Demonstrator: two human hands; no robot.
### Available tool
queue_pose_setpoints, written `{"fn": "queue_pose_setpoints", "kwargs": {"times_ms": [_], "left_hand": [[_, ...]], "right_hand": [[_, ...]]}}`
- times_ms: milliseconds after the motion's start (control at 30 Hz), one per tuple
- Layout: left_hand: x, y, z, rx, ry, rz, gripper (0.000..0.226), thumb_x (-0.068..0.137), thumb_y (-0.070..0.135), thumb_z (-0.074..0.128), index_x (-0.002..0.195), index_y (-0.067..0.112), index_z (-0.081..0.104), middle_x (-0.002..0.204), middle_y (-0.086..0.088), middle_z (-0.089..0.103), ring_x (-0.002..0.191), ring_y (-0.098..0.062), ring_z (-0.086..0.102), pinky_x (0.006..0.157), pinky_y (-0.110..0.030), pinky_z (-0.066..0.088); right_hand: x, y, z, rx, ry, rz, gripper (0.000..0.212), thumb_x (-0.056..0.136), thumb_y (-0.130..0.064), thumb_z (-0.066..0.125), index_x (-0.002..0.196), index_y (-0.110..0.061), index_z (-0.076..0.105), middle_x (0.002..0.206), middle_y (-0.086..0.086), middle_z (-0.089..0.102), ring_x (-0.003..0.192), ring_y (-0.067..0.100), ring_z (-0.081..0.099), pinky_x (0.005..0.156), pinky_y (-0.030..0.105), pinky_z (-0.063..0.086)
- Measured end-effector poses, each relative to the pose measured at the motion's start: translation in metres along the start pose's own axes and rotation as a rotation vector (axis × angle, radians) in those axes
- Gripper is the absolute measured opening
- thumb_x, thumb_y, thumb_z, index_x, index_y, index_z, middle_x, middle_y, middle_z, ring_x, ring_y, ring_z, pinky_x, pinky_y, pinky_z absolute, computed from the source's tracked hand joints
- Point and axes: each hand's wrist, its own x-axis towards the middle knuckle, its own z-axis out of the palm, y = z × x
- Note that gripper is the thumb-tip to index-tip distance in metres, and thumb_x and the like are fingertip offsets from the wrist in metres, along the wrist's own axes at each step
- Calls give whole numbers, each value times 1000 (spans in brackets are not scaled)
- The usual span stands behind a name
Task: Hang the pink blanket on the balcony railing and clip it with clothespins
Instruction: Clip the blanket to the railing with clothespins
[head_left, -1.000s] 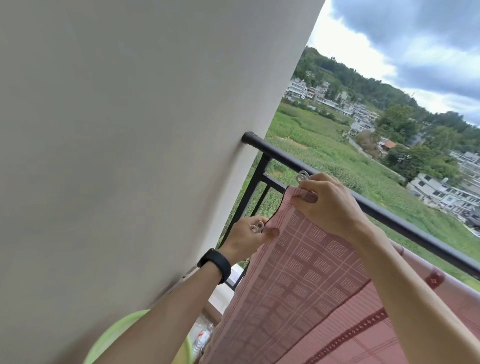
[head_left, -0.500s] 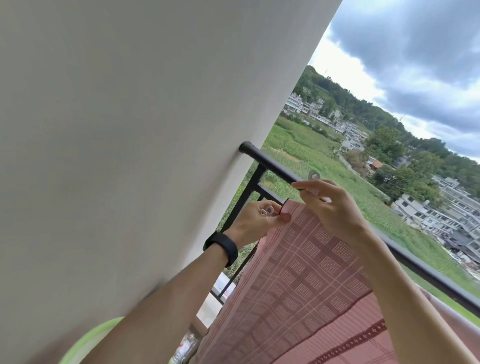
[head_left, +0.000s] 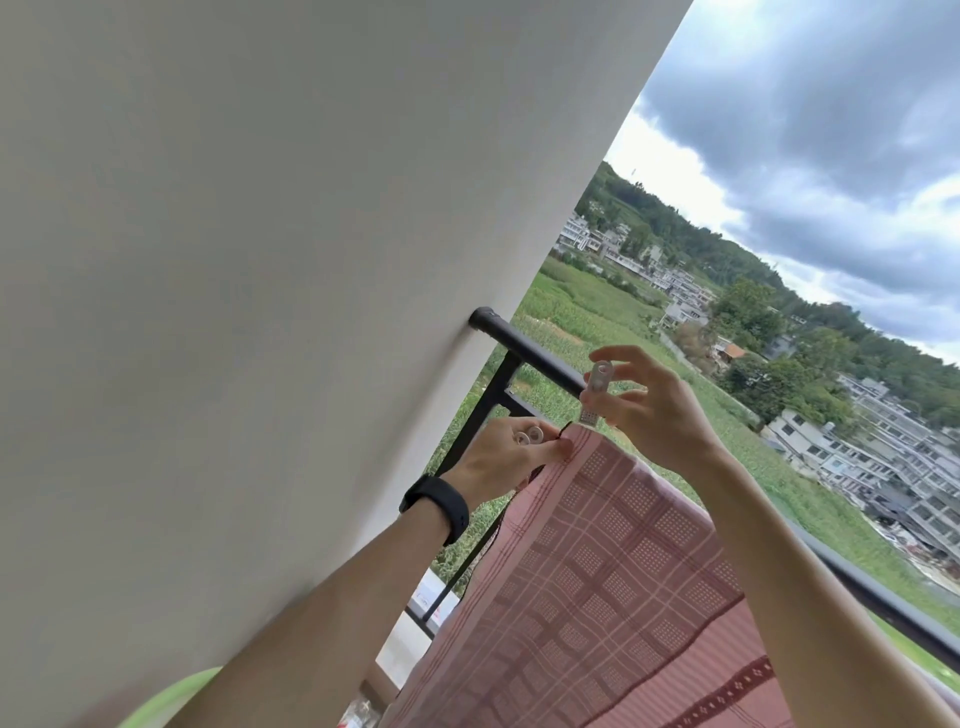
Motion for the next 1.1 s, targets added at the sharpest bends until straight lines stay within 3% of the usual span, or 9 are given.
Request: {"fn": "queue_pose_setpoints", "kwargs": {"times_ms": [167,367,500,567,667,767,867,1000,1100], "left_hand": [[1,9,2,57,-36,0,31,85,34,75,101,9,66,72,1,60,47,-1,50,48,-18,44],[3,9,3,76,-43,-39,25,88,36,72,98,15,62,75,2,64,45,-6,51,47,-22,46],[-5,2,-1,-7,-50,-59,36,88,36,71,117,19,60,104,3,70,46,-8,50,49,-23,47],[-5,9,-6,-144,-18,-4,43,86,36,72,125,21,59,115,2,69,45,-6,44,47,-21,43],[-1,23,-13,-98,-5,100,49,86,39,72,128,16,61,114,-1,70,42,1,49,41,-15,41],[0,25,-11,8,62,134,39,84,38,74,117,17,69,98,-10,70,42,3,44,42,-14,38],[-1,20,-8,1,137,162,34,83,39,76,110,20,72,85,1,65,46,4,45,47,-11,39],[-3,16,-10,-30,118,143,45,85,41,73,126,24,64,109,8,67,48,2,53,47,-16,45],[-9,0,-13,53,-37,-8,67,82,49,73,140,25,51,119,11,64,58,1,61,48,-18,47]], "right_hand": [[4,-8,-3,36,28,-29,34,82,-33,79,109,-46,64,110,-17,67,81,15,75,89,53,56],[4,-9,-7,-24,89,-108,38,73,-25,86,108,-31,72,96,-19,73,77,-5,71,85,29,57],[8,-6,-5,7,-4,-50,42,87,-32,72,128,-33,61,104,-27,61,85,-6,65,89,36,50],[7,-5,-2,20,-77,-59,45,83,-34,72,126,-31,61,105,-23,63,90,-6,64,89,30,52],[6,-2,2,76,-111,-68,46,68,-38,73,112,-31,63,101,-12,71,86,-2,70,75,18,56],[10,1,-1,138,-141,-64,47,69,-34,76,115,-28,66,102,-8,74,88,3,72,77,20,56],[14,3,-2,160,-133,-94,45,74,-36,76,117,-24,68,100,-10,76,90,2,72,78,15,56],[16,4,3,128,-62,-110,41,70,-42,77,107,-25,73,93,-16,76,86,-1,72,77,10,54],[15,4,4,143,59,-133,39,67,-46,77,101,-26,76,90,-17,76,83,-1,72,80,12,55]]}}
